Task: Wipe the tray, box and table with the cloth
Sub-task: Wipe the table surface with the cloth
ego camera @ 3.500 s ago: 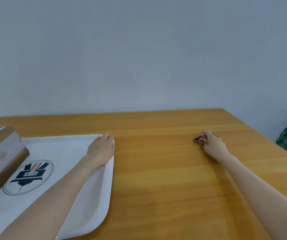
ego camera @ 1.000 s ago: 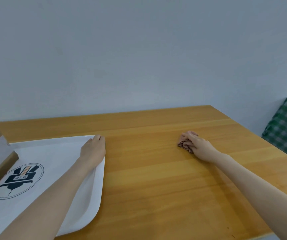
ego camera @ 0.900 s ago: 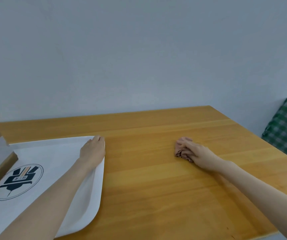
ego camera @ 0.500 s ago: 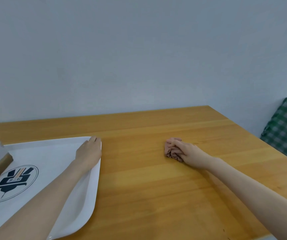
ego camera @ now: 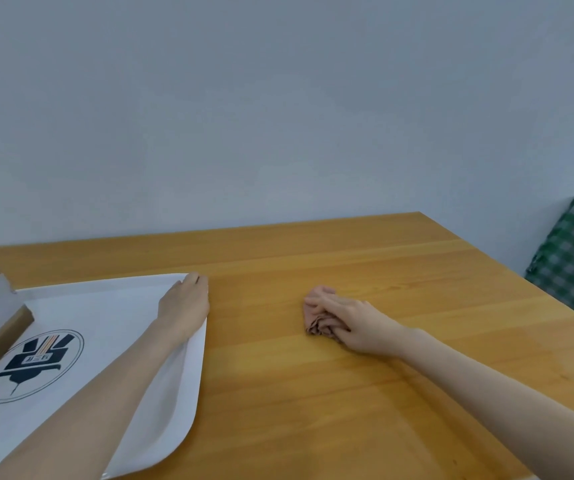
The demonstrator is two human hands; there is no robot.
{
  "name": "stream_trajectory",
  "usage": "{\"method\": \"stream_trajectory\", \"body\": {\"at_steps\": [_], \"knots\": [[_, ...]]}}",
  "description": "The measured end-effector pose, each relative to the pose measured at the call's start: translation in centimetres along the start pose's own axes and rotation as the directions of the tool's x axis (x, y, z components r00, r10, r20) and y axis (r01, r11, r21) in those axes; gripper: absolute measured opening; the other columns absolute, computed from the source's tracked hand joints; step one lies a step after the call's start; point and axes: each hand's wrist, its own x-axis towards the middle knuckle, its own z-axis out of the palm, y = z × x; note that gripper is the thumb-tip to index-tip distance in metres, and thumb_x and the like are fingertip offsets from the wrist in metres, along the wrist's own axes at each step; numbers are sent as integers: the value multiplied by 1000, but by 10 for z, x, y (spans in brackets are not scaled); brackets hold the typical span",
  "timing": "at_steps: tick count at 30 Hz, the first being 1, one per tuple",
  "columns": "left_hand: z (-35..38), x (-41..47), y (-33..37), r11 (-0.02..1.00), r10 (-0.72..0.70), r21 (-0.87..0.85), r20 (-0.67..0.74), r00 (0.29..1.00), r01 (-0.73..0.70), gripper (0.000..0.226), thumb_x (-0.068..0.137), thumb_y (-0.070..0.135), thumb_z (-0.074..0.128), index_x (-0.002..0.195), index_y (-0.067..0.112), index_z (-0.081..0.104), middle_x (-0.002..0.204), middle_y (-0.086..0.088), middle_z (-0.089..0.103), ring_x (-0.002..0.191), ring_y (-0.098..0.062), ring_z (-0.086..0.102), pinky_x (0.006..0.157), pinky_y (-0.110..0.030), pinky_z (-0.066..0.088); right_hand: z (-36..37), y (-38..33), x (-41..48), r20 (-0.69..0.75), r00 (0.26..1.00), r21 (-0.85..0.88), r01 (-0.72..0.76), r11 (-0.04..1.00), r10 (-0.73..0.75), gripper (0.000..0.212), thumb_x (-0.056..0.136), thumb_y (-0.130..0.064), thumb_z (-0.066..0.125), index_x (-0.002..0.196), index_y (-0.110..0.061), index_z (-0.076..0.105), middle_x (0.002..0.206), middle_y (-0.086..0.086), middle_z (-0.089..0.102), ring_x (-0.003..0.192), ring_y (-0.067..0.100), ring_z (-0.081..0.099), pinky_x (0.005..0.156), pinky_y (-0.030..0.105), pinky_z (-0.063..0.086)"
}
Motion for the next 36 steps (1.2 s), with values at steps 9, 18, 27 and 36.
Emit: {"method": "stream_trajectory", "body": {"at_steps": [9, 18, 27, 36], "knots": [[-1, -1, 0, 1000, -1, -14, -1, 1000, 1, 24, 89, -4, 29, 100, 9, 46, 112, -4, 48, 81, -20, 41, 60, -27, 30, 0, -1, 29, -37, 996, 23, -82, 996, 82, 52, 92, -21, 42, 142, -30, 31, 140, -7, 47, 126, 24, 48, 92, 38, 45], [-1, -2, 2, 999, -26, -25, 5, 1000, 26, 29, 86, -6, 29, 102, 8, 48, 111, -4, 48, 83, -21, 41, 62, -29, 31, -6, -22, 54, -5, 983, -1, -181, 983, 181, 45, 93, -15, 41, 138, -21, 38, 140, 0, 45, 125, 30, 45, 93, 40, 43], [6, 2, -5, 998, -13, -58, 3, 1000, 13, 35, 84, -9, 28, 107, 7, 49, 117, -3, 48, 89, -24, 48, 61, -31, 35, 10, -54, 47, 88, 990, 113, 98, 989, -108, 61, 84, -9, 46, 142, -28, 37, 134, -10, 53, 125, 23, 48, 95, 38, 45], [8, 2, -8, 996, -13, -94, 4, 1000, 13, 41, 92, -2, 28, 126, 7, 47, 137, -3, 41, 111, -26, 49, 81, -36, 46, 14, -71, 104, 20, 998, 74, -58, 996, 57, 42, 90, -12, 43, 132, -16, 42, 139, 2, 46, 124, 29, 44, 93, 39, 41]]}}
